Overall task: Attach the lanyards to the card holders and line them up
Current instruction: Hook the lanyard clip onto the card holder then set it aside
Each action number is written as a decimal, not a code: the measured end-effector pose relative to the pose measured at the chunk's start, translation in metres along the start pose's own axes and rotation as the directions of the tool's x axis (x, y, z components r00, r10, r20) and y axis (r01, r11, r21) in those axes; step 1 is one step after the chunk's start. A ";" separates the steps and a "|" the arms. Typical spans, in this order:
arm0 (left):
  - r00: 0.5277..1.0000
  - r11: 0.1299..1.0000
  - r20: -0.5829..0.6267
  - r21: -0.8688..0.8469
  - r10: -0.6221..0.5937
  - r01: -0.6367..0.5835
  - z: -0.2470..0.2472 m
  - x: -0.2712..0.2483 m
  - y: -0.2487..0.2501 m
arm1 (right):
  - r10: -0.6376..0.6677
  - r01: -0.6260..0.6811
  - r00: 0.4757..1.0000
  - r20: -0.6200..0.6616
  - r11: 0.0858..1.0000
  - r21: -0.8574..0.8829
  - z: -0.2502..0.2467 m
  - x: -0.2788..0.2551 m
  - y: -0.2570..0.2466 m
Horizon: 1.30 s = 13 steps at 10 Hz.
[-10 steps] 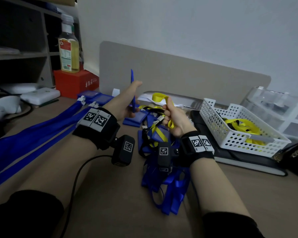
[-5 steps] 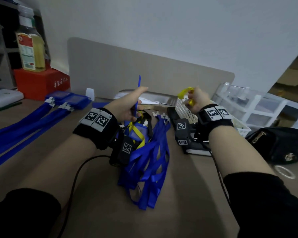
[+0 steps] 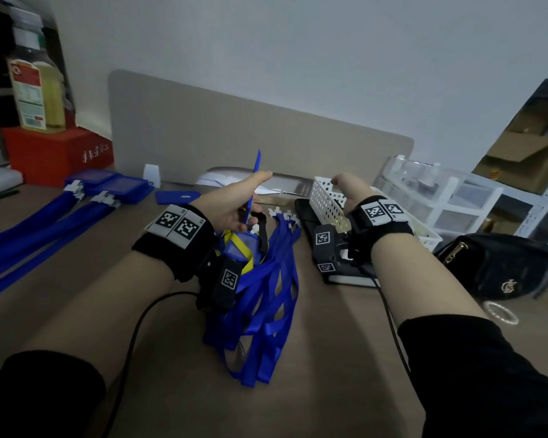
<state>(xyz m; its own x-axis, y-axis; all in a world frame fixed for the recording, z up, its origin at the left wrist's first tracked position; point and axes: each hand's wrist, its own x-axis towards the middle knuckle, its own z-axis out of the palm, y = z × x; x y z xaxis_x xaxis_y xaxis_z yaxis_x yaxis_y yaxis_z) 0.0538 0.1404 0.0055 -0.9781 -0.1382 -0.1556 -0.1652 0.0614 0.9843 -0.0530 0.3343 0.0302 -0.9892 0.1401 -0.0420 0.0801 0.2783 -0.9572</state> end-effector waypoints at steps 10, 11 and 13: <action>0.990 0.810 -0.077 0.584 0.122 -0.054 -0.064 0.053 -0.021 | 0.116 0.217 0.928 0.353 0.603 -0.768 0.110 0.095 0.034; 0.988 0.719 -0.048 0.691 0.145 -0.072 -0.067 0.065 -0.021 | 0.125 0.266 0.914 0.386 0.535 -0.802 0.117 0.104 0.034; 0.994 0.709 0.018 0.699 0.110 -0.091 -0.067 0.078 -0.021 | 0.111 0.306 0.913 0.393 0.451 -0.838 0.129 0.124 0.038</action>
<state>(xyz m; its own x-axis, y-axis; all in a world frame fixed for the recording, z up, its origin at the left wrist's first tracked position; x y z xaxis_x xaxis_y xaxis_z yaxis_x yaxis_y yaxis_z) -0.0109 0.0619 -0.0217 -0.9924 -0.1130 -0.0482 -0.1168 0.7472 0.6543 -0.1883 0.2399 -0.0484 -0.9422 -0.2149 -0.2572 -0.1642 0.9649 -0.2048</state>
